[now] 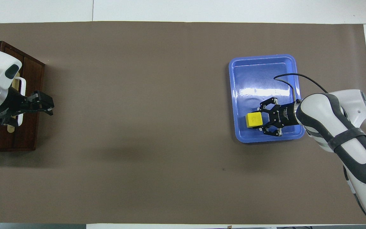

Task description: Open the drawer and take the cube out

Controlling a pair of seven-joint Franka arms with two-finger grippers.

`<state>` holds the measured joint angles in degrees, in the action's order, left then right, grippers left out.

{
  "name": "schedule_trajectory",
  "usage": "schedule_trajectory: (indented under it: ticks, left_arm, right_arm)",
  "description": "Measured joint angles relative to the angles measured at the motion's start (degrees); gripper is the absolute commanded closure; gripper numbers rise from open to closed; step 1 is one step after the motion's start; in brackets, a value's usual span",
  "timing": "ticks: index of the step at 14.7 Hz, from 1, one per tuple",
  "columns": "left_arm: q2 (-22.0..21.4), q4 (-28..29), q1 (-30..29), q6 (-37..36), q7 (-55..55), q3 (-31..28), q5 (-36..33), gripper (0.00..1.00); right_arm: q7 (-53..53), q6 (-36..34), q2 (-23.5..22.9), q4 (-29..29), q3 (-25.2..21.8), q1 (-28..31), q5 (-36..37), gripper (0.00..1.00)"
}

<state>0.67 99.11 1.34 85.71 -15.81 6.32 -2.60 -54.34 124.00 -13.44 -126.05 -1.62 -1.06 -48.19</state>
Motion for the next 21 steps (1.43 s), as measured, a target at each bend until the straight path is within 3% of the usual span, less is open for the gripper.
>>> schedule_trajectory:
  ticks: [4, 9, 15, 21]
  left_arm:
    - [4.30, -5.67, 0.62, -2.45, 3.44, 0.03, 0.20, 0.00]
    - [2.14, -6.72, 0.81, -3.83, 5.21, 0.02, 0.51, 0.00]
    - [1.79, -6.93, 0.81, -2.41, 5.45, -0.25, 3.92, 0.00]
    - [1.42, -6.95, 0.87, -2.22, 6.57, 0.53, 4.28, 0.00]
  right_arm:
    - [0.00, -0.01, 0.41, 0.08, 0.01, 0.00, -0.04, 0.00]
    - [-1.54, -4.13, 2.88, 5.19, 0.16, -0.07, 1.88, 0.00]
    - [-1.15, -14.71, 6.10, 19.05, 0.36, -0.11, 18.81, 0.00]
    - [22.43, -16.15, 6.56, 24.80, 1.07, -0.68, 32.26, 0.00]
